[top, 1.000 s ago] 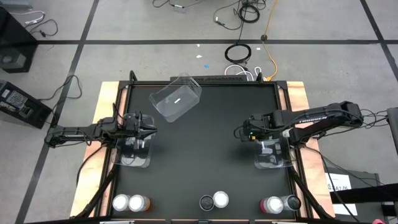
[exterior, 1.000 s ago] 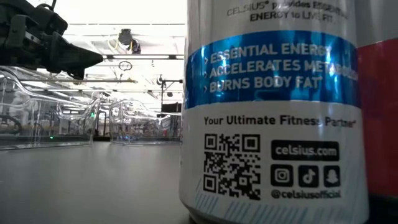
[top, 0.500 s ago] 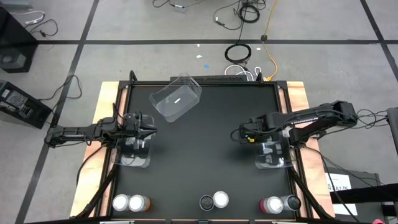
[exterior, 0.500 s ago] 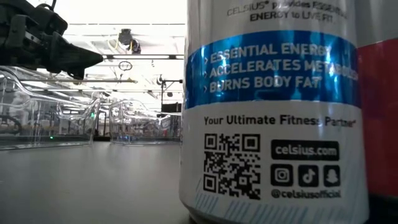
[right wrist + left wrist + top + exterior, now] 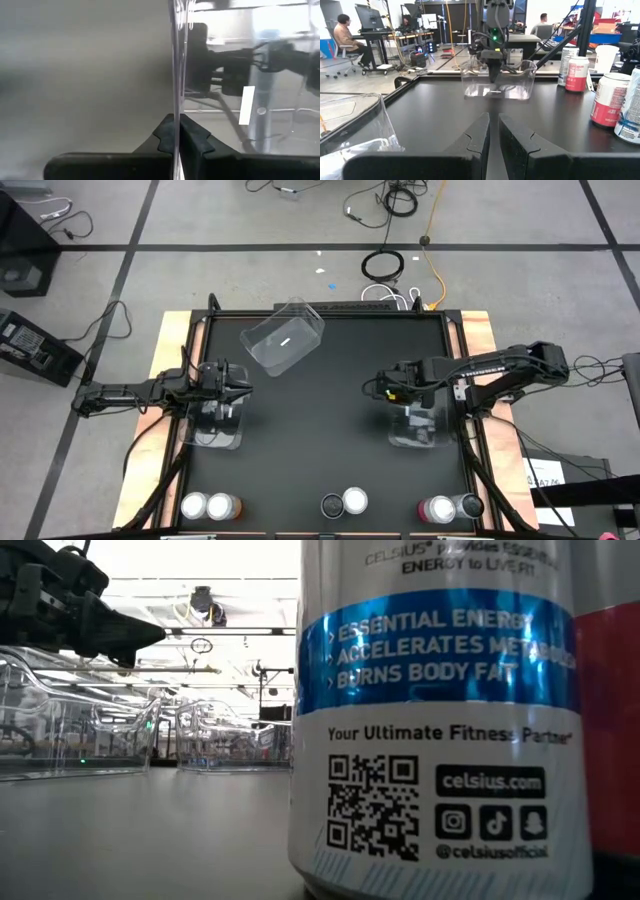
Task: Sort soda cans
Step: Move the right transparent bin to middle right of the table
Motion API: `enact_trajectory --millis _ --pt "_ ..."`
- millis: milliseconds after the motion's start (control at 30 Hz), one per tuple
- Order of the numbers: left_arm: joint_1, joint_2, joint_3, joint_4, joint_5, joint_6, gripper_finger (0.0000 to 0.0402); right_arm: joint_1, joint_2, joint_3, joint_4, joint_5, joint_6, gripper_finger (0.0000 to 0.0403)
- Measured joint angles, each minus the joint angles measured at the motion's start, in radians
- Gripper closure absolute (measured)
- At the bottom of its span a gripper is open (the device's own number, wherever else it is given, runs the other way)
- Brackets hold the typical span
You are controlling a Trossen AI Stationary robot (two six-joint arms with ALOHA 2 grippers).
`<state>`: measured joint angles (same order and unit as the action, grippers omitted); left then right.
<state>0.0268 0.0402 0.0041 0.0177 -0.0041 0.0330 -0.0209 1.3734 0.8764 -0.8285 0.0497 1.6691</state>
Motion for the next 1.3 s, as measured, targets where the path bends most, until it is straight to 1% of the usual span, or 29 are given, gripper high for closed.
enact_trajectory --millis 167,467,600,733,967,1300 --pt "0.000 0.000 0.000 0.000 0.000 0.000 0.0349 -0.019 0.119 0.139 -0.050 0.006 -0.056 0.0402" --pt "0.000 0.000 0.000 0.000 0.000 0.000 0.0349 -0.056 0.385 0.396 -0.065 0.007 -0.145 0.0403" --pt "0.000 0.000 0.000 0.000 0.000 0.000 0.0349 -0.066 0.466 0.467 -0.068 0.001 -0.172 0.0403" --pt "0.000 0.000 0.000 0.000 0.000 0.000 0.0349 -0.065 0.486 0.478 -0.076 0.004 -0.140 0.0403" --pt "0.000 0.000 0.000 0.000 0.000 0.000 0.0349 -0.065 0.476 0.475 -0.076 0.004 -0.130 0.0400" --pt "0.000 0.000 0.000 0.000 0.000 0.000 0.0349 -0.065 0.455 0.473 -0.088 0.004 -0.139 0.0348"
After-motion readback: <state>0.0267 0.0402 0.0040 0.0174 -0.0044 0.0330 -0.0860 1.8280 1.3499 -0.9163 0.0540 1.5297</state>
